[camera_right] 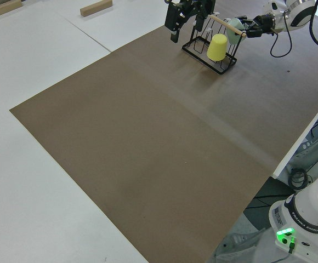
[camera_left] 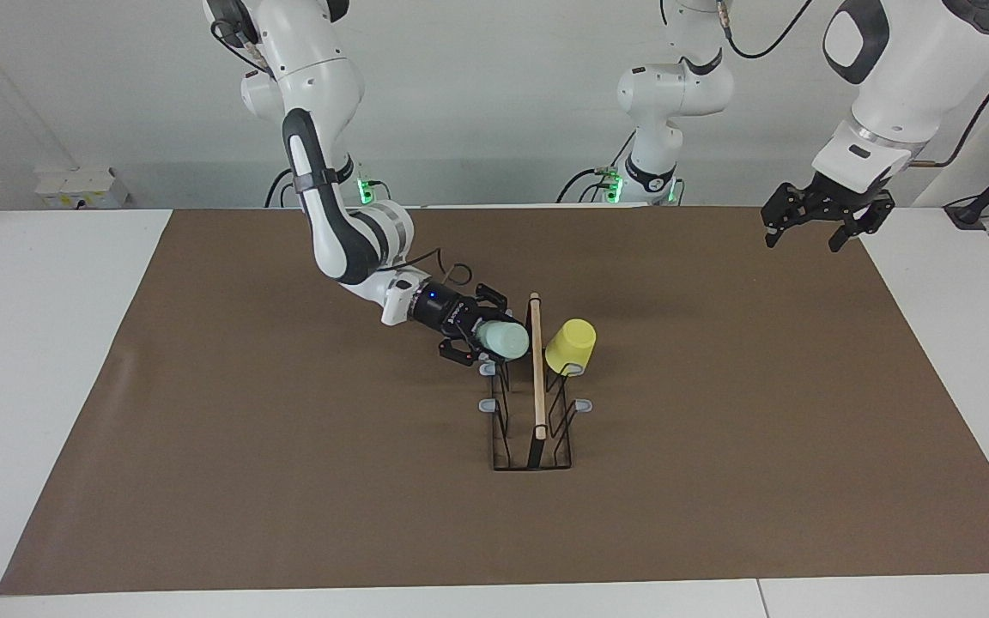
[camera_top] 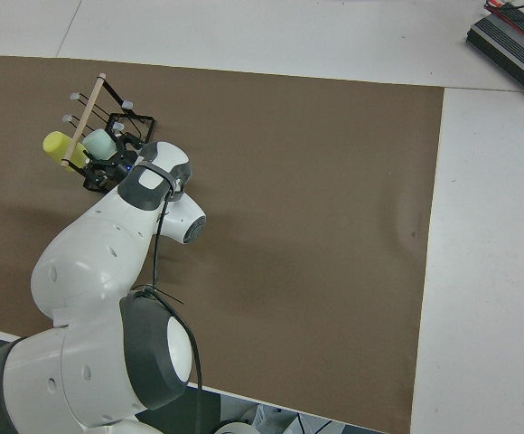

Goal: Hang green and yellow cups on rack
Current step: 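Hang the green cup on a peg with the right gripper while the left gripper withdraws, then open the right gripper and pull it back from the green cup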

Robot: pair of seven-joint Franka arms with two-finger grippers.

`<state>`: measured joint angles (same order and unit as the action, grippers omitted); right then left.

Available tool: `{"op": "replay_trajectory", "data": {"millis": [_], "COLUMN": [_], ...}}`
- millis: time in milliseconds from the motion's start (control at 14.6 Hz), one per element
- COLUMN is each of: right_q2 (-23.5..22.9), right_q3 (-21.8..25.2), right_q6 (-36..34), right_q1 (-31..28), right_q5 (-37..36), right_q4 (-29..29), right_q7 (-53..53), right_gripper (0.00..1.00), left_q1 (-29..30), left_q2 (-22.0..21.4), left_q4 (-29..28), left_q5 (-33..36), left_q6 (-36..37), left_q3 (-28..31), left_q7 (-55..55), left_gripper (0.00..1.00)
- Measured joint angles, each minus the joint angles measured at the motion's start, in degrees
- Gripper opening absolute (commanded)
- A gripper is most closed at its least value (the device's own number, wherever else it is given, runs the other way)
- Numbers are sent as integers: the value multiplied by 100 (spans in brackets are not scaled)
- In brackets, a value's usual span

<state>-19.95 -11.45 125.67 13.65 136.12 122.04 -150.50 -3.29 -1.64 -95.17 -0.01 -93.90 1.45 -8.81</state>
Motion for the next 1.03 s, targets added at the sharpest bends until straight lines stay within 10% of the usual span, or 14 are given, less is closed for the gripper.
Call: {"op": "replay_trajectory", "data": {"millis": [1027], "right_q2": [1235], "right_q3": [-227], "right_q6": [3319], "right_q1": [595], "right_q5": [-923], "right_q4": [-313], "right_q7": [2155], "right_gripper": [100], "left_q1": [1], "left_q2": [0], "left_q4": [-1], "left_q5": [0], "left_q6": [0], "left_q3": [9], "left_q7": [1], "left_gripper": [100]}}
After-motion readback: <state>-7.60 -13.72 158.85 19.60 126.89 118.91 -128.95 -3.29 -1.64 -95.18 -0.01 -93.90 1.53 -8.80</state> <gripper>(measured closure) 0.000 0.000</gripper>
